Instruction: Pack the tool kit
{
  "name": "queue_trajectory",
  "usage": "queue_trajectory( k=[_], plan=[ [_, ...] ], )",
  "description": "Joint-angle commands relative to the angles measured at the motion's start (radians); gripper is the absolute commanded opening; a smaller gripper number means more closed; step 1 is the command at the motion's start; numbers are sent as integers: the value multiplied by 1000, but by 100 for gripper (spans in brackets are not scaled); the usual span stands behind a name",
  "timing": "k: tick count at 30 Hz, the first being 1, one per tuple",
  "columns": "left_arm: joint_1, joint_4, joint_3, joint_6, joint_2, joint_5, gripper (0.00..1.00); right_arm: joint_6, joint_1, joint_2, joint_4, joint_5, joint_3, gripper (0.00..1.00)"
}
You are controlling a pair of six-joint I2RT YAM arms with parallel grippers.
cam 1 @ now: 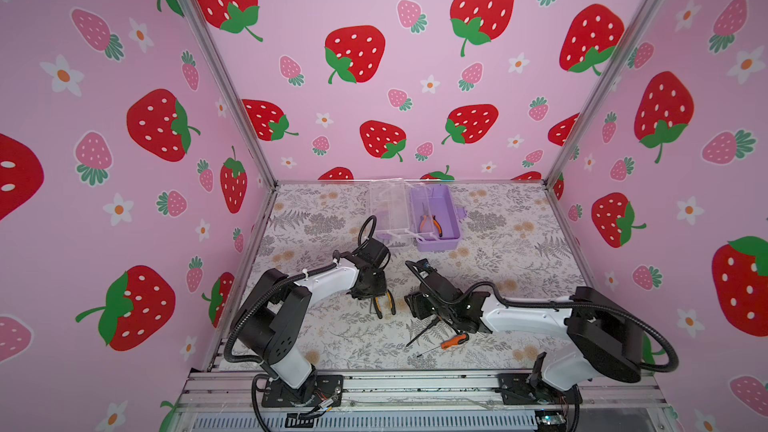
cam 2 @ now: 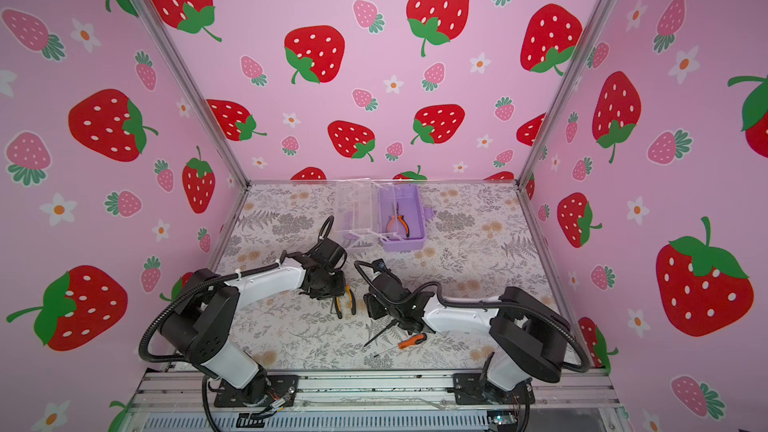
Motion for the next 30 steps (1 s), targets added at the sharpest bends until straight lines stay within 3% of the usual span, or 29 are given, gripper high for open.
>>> queue_trajectory(
  k=[1,11,16,21,25,30],
  plan=[
    [-3,-20,5,-5,-7,33,45,-45,28,105,-28,18,103,66],
    [-3,9,-22,-47,3,79,45,-29,41,309,-129,87,266,65],
    [-4,4,-58,-65,-47,53,47,0,40,333,-136,117,258,51],
    [-2,-22,-69,-80,-128,21,61,2,34,325,-113,111,234,23],
    [1,-32,-60,-87,-189,18,67,10,28,303,-48,56,193,15],
    [4,-51,-61,-92,-249,9,63,-5,14,234,35,-5,131,7]
  ],
)
